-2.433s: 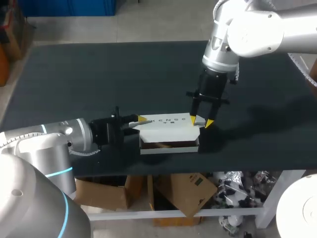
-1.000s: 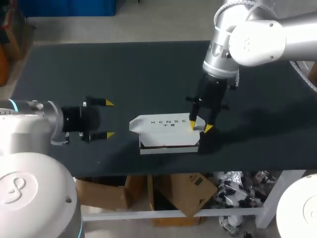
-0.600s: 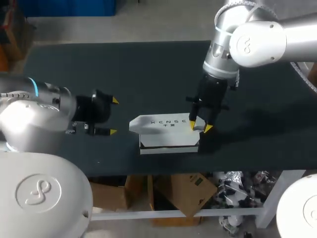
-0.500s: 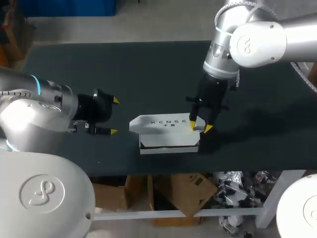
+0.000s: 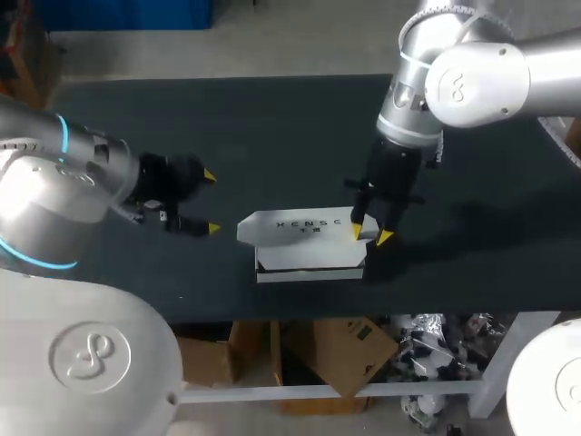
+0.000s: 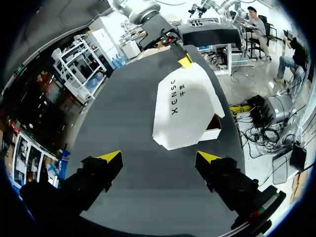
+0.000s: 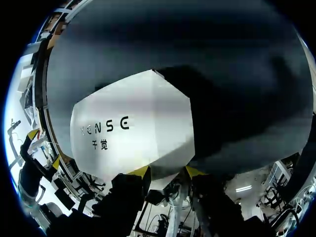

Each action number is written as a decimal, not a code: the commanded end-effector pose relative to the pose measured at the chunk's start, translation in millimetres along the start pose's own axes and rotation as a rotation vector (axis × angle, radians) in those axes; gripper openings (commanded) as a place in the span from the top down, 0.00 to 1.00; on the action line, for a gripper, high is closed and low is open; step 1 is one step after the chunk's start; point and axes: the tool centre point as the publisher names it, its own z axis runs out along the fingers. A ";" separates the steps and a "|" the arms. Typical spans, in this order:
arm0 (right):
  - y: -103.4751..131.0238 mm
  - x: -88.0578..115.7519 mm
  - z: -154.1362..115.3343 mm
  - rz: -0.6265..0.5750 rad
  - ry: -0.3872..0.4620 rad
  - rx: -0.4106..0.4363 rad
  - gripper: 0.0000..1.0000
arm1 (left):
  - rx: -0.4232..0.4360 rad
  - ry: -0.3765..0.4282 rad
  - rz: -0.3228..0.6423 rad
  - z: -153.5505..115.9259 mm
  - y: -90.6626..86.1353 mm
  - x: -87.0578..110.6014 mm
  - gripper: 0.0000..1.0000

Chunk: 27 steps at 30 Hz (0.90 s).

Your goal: Assemble the packaging by folding the flat box into shape, placing the metal phone stand inside, and closing the box properly

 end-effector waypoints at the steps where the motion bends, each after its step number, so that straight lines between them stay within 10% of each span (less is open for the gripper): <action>1: -1.3 -0.1 1.6 0.001 -0.002 -0.003 0.56 | -0.143 0.331 -0.258 -3.2 -14.7 -20.8 0.00; 4: -1.4 -0.2 1.9 0.002 -0.001 -0.004 0.56 | -0.242 0.362 -0.430 -0.9 -18.5 -29.2 0.00; 27: 1.9 -4.0 6.4 -0.004 0.034 -0.008 0.57 | -0.242 0.362 -0.430 -0.9 -18.5 -29.2 0.00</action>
